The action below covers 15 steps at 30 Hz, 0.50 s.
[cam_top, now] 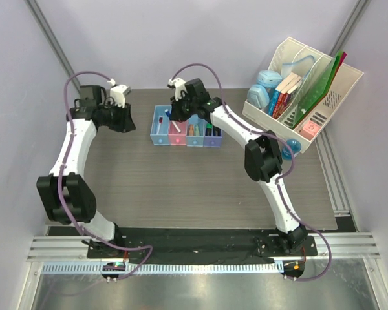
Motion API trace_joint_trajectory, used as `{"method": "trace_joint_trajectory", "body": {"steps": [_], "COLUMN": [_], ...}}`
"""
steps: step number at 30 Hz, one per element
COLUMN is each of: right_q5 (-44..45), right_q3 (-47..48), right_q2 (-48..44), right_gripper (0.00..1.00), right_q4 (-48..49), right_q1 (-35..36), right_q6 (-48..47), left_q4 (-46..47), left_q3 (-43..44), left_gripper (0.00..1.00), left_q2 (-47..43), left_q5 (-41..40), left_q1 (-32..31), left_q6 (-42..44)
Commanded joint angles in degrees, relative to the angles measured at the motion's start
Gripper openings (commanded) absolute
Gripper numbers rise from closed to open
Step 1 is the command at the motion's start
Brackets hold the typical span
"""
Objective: Sort the stationery into containers
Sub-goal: Place the pen in the storage box.
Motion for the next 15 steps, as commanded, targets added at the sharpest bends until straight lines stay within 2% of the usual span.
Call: {"method": "trace_joint_trajectory", "body": {"steps": [1, 5, 6, 10, 15], "right_q5": [-9.8, -13.9, -14.8, -20.5, -24.8], "right_q3": [3.2, 4.1, 3.7, 0.8, 0.9], "right_q2": [-2.5, -1.4, -1.0, 0.8, 4.7], "right_gripper": [0.01, 0.01, 0.01, 0.01, 0.01], "right_q4": [9.0, 14.3, 15.6, 29.0, 39.8], "right_q1": [-1.8, -3.6, -4.0, -5.7, -6.4], "right_q6": [6.2, 12.0, 15.9, 26.7, 35.5], "left_q4": [-4.3, -6.8, -7.2, -8.6, -9.4], "left_q3": [-4.9, -8.1, -9.3, -13.2, -17.3], "left_gripper": [0.31, 0.3, 0.3, 0.29, 0.29], "left_q2": [-6.9, -12.1, -14.1, -18.4, -22.9], "left_q5": [-2.7, -4.8, -4.9, -6.5, -8.7], "left_q1": [3.5, 4.4, 4.5, 4.8, 5.2], "left_q6": [5.8, 8.8, 9.4, 12.0, 13.0]}}
